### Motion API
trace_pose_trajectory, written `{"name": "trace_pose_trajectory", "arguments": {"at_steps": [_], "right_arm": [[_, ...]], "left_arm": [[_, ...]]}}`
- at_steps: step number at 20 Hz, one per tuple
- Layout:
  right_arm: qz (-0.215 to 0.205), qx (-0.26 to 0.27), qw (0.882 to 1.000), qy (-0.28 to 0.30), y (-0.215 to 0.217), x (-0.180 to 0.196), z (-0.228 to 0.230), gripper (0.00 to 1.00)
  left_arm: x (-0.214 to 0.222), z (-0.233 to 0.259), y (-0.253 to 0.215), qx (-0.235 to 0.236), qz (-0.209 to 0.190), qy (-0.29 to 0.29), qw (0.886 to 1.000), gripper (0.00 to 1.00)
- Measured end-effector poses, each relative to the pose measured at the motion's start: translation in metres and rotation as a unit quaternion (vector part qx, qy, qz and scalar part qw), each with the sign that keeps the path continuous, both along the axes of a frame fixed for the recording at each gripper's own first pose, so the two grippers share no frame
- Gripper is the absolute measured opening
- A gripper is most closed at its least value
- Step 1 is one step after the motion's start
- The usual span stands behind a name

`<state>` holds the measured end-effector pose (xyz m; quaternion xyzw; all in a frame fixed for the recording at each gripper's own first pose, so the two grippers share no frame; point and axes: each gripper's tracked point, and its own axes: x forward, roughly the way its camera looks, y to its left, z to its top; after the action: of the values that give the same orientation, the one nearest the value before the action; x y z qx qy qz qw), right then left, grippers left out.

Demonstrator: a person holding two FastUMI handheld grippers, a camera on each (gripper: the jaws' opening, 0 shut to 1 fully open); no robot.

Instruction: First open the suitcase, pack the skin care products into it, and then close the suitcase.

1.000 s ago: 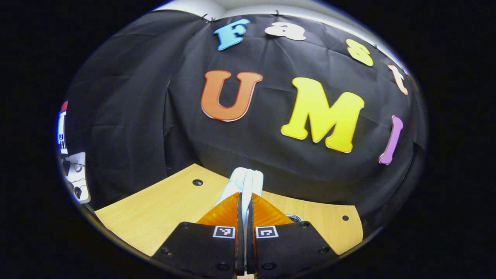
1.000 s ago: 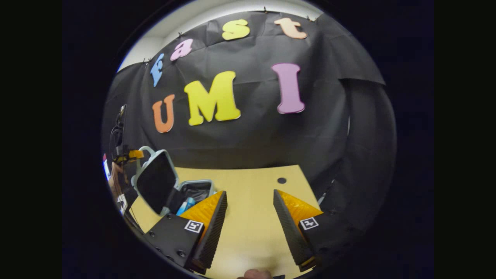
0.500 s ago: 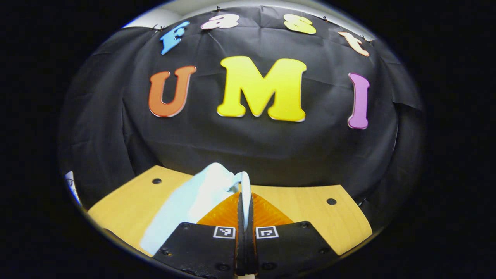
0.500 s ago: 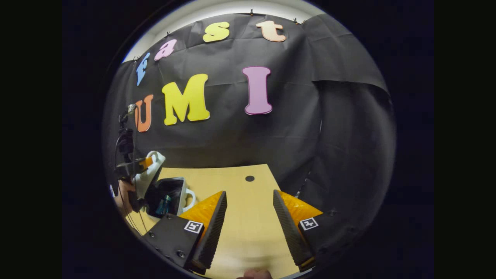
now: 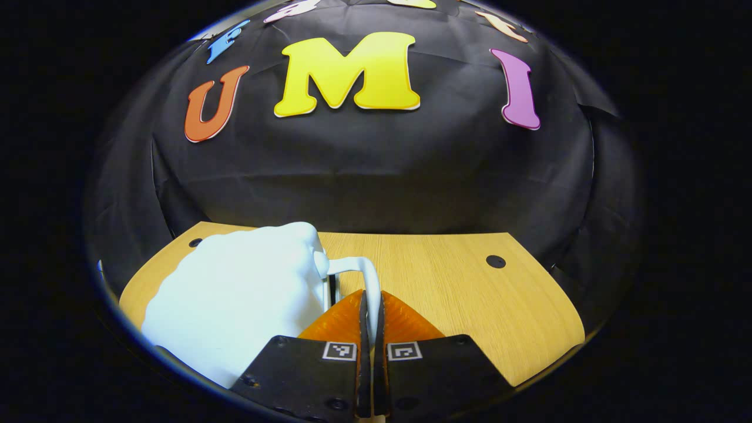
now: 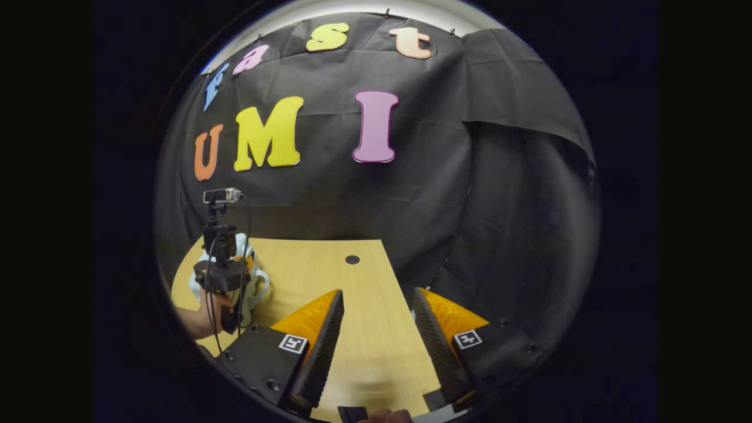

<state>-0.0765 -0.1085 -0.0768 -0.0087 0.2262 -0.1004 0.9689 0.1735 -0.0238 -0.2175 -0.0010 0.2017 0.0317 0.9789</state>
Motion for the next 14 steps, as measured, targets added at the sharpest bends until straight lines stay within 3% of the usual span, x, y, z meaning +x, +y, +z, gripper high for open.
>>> {"name": "trace_pose_trajectory", "arguments": {"at_steps": [6, 11, 14], "right_arm": [[0.026, 0.012, 1.0, 0.0, 0.009, 0.016, -0.005, 0.72], [0.054, 0.013, 0.998, -0.009, 0.019, 0.026, -0.001, 0.71], [0.061, 0.012, 0.998, -0.011, 0.019, 0.029, -0.001, 0.71]], "left_arm": [[-0.003, -0.017, -0.003, 0.054, -0.004, -0.008, 0.999, 0.05], [-0.003, -0.027, -0.01, 0.048, -0.006, -0.003, 0.999, 0.06], [-0.003, -0.028, -0.026, 0.024, -0.027, -0.005, 0.999, 0.27]]}}
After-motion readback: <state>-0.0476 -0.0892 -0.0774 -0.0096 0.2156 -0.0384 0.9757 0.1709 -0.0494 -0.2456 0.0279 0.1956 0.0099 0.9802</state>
